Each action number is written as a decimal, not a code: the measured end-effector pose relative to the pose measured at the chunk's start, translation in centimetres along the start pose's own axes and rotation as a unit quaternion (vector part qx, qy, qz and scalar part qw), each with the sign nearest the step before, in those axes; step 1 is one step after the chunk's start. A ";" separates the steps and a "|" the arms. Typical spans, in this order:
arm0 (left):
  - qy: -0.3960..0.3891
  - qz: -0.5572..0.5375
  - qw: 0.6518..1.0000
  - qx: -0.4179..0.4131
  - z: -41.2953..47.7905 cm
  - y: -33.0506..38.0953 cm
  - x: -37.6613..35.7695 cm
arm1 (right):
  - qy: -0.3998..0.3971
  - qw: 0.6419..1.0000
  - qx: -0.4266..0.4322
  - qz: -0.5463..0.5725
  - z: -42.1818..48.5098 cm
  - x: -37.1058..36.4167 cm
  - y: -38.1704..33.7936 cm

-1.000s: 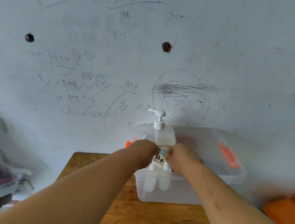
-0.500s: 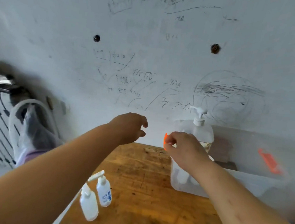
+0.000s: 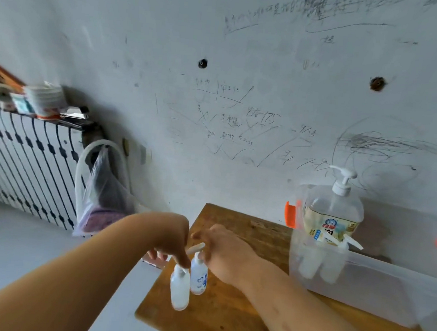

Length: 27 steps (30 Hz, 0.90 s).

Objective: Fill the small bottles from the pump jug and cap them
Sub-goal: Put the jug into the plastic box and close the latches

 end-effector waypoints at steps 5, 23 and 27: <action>0.059 0.119 0.990 -0.046 0.1 1.0 -1.6 | 0.009 0.999 -0.025 -0.047 0.4 -1.0 -0.2; 0.227 0.122 0.963 -0.084 -1.4 10.0 2.8 | 0.187 0.968 -0.163 0.032 -6.8 11.8 7.9; 0.309 0.107 0.937 -0.124 -2.9 15.0 7.5 | 0.283 0.933 -0.212 0.059 -10.8 19.2 9.9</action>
Point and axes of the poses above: each hand's wrist, its own z-axis towards the middle knuckle, its own x-axis out of the back of the hand, y = z × x, the point moved 5 cm from there along z, towards the middle knuckle, and after that the axes turned 8 degrees about y, right-handed, at the moved point
